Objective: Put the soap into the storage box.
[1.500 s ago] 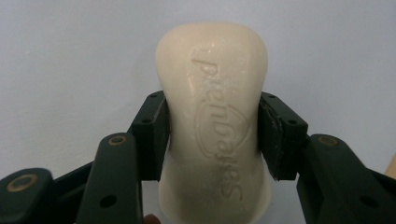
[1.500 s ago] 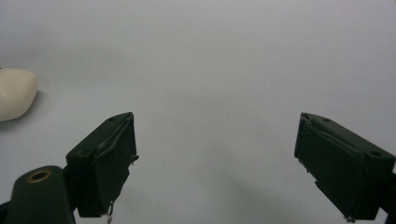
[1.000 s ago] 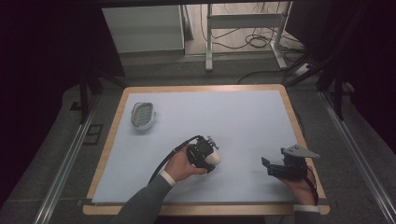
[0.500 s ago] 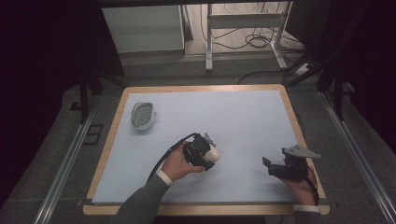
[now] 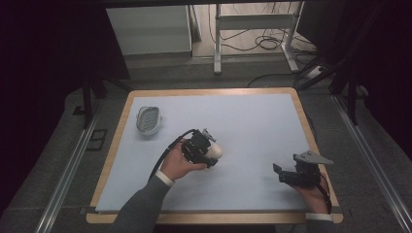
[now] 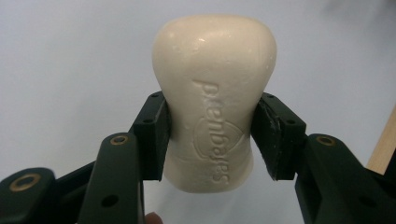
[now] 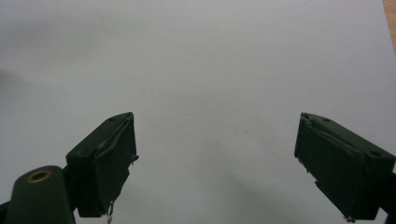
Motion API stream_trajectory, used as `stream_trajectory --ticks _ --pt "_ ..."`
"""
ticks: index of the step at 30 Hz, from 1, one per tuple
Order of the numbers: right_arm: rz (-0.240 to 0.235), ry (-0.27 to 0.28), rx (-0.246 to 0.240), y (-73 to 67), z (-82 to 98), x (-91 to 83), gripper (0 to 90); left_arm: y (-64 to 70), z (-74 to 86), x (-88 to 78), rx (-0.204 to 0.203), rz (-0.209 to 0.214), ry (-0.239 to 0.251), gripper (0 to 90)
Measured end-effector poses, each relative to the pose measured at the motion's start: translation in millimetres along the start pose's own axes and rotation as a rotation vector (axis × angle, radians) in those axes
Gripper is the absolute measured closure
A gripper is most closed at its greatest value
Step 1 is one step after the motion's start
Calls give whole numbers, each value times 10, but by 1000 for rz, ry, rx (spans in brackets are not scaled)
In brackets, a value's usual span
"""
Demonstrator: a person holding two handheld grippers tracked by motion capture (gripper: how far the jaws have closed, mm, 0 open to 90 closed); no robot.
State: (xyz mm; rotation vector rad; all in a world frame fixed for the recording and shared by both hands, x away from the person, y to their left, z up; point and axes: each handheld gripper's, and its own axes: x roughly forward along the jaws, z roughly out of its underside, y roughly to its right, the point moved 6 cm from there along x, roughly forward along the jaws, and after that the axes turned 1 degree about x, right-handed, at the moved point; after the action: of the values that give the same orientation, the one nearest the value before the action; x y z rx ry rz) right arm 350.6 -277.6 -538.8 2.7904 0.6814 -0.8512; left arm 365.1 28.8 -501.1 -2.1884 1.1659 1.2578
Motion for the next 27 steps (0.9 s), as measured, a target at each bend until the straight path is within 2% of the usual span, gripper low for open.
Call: stream_trajectory --ticks 4,14,27 --pt "2 2 3 11 3 5 125 -88 -16 -71 -17 -7 18 496" --pt "7 -5 6 24 16 12 125 -266 -12 -160 -36 -35 19 496" --pt "10 -7 8 32 23 14 125 -494 47 -218 -83 -62 20 496"
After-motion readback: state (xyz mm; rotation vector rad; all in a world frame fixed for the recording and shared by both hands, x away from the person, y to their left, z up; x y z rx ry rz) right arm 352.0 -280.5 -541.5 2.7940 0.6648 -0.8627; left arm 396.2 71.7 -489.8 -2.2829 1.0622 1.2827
